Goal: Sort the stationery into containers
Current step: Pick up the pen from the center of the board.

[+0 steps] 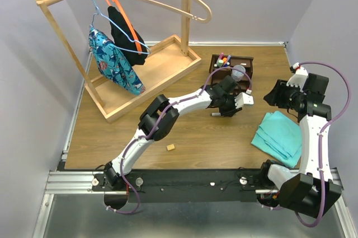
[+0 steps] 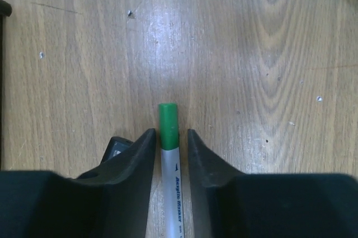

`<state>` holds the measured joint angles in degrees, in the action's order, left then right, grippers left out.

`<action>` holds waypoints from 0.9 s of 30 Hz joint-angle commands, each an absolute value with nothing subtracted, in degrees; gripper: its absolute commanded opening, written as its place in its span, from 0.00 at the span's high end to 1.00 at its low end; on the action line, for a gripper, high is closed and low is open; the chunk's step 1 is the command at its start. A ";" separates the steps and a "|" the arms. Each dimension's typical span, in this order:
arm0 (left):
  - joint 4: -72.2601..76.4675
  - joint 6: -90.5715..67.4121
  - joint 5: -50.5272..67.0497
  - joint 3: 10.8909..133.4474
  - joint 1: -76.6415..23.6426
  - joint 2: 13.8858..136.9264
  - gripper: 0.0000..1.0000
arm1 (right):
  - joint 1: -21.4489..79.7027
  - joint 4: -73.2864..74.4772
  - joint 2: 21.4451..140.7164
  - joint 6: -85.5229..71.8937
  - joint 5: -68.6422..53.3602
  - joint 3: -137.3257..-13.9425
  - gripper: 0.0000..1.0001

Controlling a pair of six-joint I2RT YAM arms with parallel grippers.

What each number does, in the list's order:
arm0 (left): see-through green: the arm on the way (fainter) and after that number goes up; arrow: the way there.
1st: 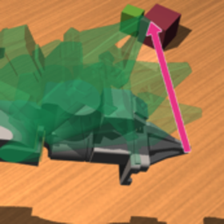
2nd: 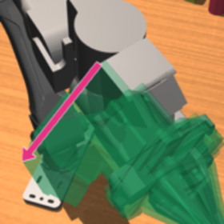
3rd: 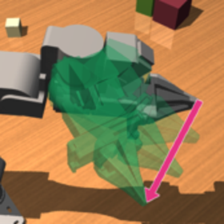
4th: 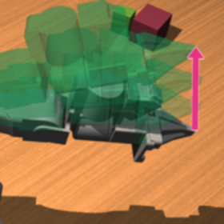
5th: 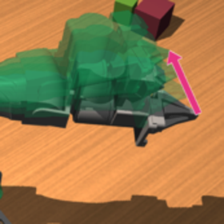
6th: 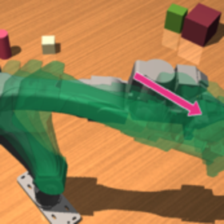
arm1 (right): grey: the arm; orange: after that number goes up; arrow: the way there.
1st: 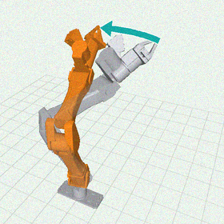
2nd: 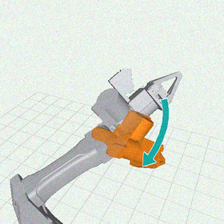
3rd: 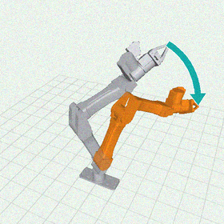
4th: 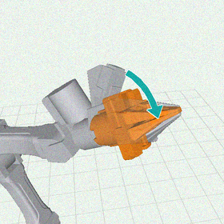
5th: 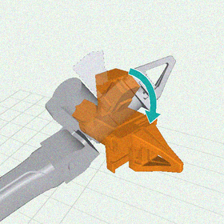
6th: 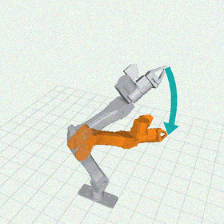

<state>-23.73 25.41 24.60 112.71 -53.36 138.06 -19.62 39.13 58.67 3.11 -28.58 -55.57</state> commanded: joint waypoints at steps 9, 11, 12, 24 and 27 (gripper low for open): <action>-38.22 25.59 26.62 116.09 -54.41 140.27 0.89 | -20.04 40.25 57.92 4.31 -28.30 -55.72 0.47; -44.28 24.62 33.99 123.43 -53.18 139.75 0.91 | -20.13 40.86 58.01 4.66 -28.04 -56.60 0.48; -46.12 22.61 37.49 126.36 -52.65 139.57 0.93 | -20.13 41.13 58.01 4.75 -27.86 -56.95 0.48; 28.72 -16.86 58.64 111.33 -40.35 126.63 1.00 | -20.13 38.85 58.97 2.73 -28.04 -57.22 0.52; 28.92 -14.60 55.64 121.36 -38.41 133.14 1.00 | -20.13 38.93 59.06 2.64 -27.51 -57.48 0.51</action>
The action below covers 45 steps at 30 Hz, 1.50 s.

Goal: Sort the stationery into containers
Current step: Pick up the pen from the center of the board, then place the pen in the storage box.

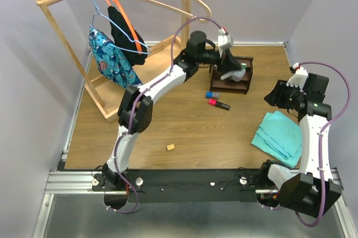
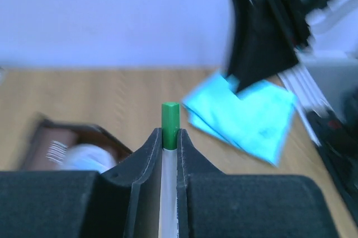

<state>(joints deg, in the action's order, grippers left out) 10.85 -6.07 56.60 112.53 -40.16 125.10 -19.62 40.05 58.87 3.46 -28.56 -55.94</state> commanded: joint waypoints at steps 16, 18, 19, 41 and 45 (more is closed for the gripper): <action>31.28 -8.88 47.29 137.72 -35.60 149.66 1.00 | -20.21 41.48 60.38 4.22 -23.82 -57.92 0.48; 31.64 -9.05 46.50 139.91 -35.25 151.08 1.00 | -20.48 42.27 61.51 5.18 -23.29 -58.62 0.48; 32.08 -9.23 46.32 140.62 -34.90 152.65 1.00 | -20.57 42.62 61.70 5.45 -23.12 -58.88 0.48; 48.43 -16.00 49.22 117.61 -31.03 146.26 0.86 | -24.61 42.45 66.71 7.21 -23.11 -60.12 0.48; 48.52 -13.81 49.39 116.10 -31.02 144.15 0.55 | -24.61 42.27 66.10 6.86 -23.99 -59.15 0.48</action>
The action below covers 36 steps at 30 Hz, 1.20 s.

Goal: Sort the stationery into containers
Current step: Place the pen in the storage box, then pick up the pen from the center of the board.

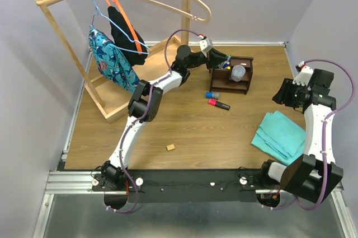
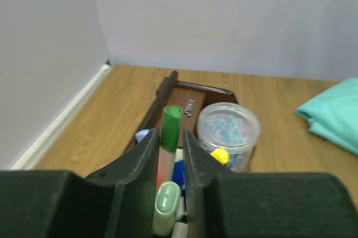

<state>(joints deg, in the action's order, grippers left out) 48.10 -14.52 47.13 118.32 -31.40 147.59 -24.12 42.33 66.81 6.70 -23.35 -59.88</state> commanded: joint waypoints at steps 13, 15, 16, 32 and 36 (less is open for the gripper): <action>40.00 -5.20 49.91 110.32 -32.60 128.52 0.35 | -24.52 41.22 61.09 5.36 -28.56 -55.90 0.48; 32.12 4.41 51.67 103.64 -33.48 122.28 0.35 | -24.61 41.31 60.47 6.50 -29.87 -55.72 0.48; 27.90 7.70 52.98 101.53 -33.83 120.34 0.35 | -24.61 41.48 60.38 6.94 -30.32 -55.98 0.48; -4.28 9.58 36.05 65.58 -36.21 85.73 0.34 | -7.76 49.13 71.36 31.10 -37.97 -67.84 0.46; -9.91 9.92 30.33 59.43 -36.12 77.89 0.27 | 6.11 50.01 77.59 39.35 -33.16 -69.61 0.47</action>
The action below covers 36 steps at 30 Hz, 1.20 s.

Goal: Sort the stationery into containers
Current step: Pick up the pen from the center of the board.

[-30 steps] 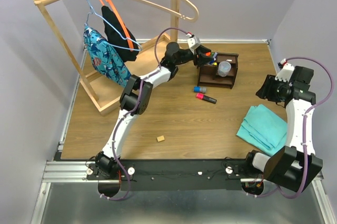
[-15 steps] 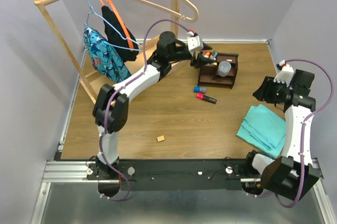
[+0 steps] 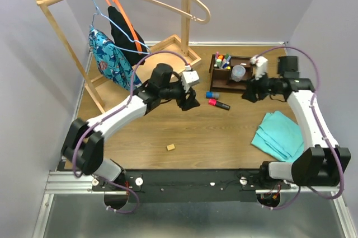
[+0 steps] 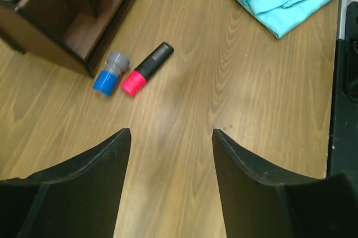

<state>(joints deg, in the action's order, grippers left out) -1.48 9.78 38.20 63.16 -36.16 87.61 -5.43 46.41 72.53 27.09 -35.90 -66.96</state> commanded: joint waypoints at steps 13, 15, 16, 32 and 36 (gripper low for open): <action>-22.76 13.27 27.77 50.37 -31.65 63.99 0.17 | 17.40 45.00 100.98 40.34 -29.10 -82.43 0.50; -22.24 13.01 27.86 49.23 -31.29 63.28 0.16 | 19.32 45.26 103.61 42.00 -27.78 -84.01 0.50; -21.98 13.01 27.95 48.87 -30.94 63.19 0.16 | 19.94 45.61 104.58 42.79 -26.64 -84.37 0.50; -15.12 11.16 28.83 44.38 -26.98 61.87 0.16 | 24.17 41.13 110.83 46.15 -15.74 -81.56 0.49; -14.24 10.99 29.09 44.30 -26.89 62.23 0.16 | 24.17 39.20 111.44 45.18 -14.59 -80.60 0.49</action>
